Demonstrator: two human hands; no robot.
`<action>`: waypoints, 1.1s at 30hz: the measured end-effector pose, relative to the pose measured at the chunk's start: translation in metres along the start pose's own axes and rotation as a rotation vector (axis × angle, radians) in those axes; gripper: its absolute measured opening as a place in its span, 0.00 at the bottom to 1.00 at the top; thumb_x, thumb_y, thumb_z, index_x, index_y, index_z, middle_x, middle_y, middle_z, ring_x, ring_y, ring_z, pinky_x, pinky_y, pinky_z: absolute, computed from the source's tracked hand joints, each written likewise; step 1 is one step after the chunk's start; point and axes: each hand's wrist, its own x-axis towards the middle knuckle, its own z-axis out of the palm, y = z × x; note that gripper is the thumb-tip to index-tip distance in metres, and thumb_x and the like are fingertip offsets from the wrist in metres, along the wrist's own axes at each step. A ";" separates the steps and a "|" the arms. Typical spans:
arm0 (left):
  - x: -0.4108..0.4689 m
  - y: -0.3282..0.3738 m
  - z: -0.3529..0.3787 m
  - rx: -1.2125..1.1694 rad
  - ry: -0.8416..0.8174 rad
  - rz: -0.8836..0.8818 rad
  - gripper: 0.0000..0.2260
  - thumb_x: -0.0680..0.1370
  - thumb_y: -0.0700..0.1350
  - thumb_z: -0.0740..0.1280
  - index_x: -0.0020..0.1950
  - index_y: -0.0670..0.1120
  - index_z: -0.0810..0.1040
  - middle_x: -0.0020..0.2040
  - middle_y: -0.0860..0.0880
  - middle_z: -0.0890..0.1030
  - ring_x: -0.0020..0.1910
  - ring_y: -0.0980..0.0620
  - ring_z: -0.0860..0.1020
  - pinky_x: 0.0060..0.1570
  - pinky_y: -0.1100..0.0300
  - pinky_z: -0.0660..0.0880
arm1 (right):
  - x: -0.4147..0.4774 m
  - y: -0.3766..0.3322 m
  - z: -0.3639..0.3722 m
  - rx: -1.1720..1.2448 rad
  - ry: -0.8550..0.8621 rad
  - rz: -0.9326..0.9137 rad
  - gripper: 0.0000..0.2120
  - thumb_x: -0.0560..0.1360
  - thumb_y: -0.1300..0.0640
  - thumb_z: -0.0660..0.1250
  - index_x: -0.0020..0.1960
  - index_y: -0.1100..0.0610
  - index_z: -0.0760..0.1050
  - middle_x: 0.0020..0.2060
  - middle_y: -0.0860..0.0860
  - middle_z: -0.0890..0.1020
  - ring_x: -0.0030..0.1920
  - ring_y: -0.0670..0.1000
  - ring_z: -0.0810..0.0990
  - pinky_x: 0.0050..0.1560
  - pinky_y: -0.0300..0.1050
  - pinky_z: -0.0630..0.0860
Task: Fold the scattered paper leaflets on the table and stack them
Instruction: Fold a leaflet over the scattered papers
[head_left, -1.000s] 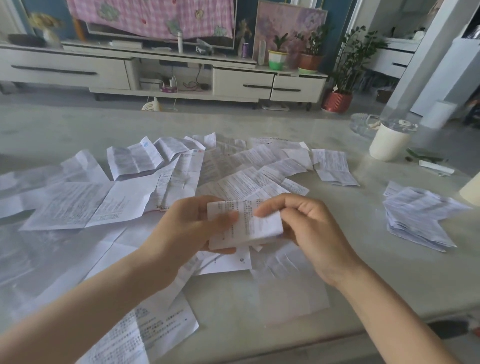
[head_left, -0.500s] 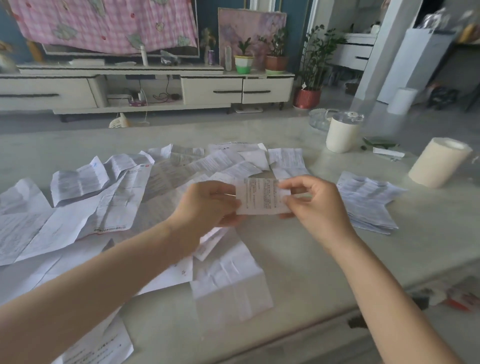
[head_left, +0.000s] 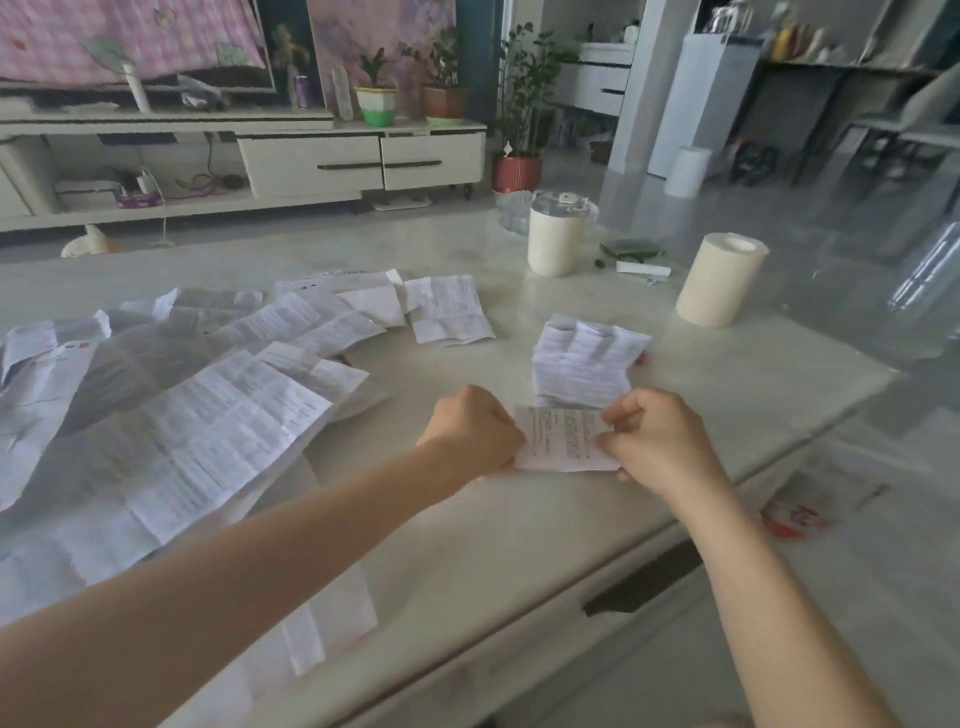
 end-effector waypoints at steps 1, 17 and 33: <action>0.001 0.000 0.003 0.068 0.007 0.011 0.07 0.74 0.40 0.67 0.35 0.46 0.75 0.34 0.47 0.78 0.31 0.49 0.74 0.35 0.60 0.73 | 0.000 0.001 -0.001 -0.055 0.003 -0.008 0.08 0.70 0.62 0.70 0.48 0.54 0.76 0.43 0.50 0.78 0.48 0.55 0.79 0.50 0.50 0.78; 0.077 -0.014 -0.047 0.691 0.221 0.338 0.15 0.80 0.45 0.59 0.66 0.48 0.72 0.73 0.44 0.64 0.73 0.45 0.58 0.69 0.52 0.59 | -0.007 -0.028 -0.008 0.249 0.275 -0.344 0.05 0.71 0.63 0.69 0.37 0.55 0.77 0.33 0.41 0.78 0.34 0.36 0.75 0.40 0.28 0.69; 0.099 -0.021 -0.051 0.668 0.404 0.421 0.14 0.80 0.46 0.59 0.62 0.41 0.73 0.63 0.43 0.75 0.62 0.42 0.71 0.59 0.53 0.65 | -0.005 -0.079 0.034 0.323 0.162 -0.437 0.05 0.72 0.64 0.65 0.40 0.55 0.75 0.33 0.41 0.75 0.34 0.40 0.73 0.38 0.31 0.68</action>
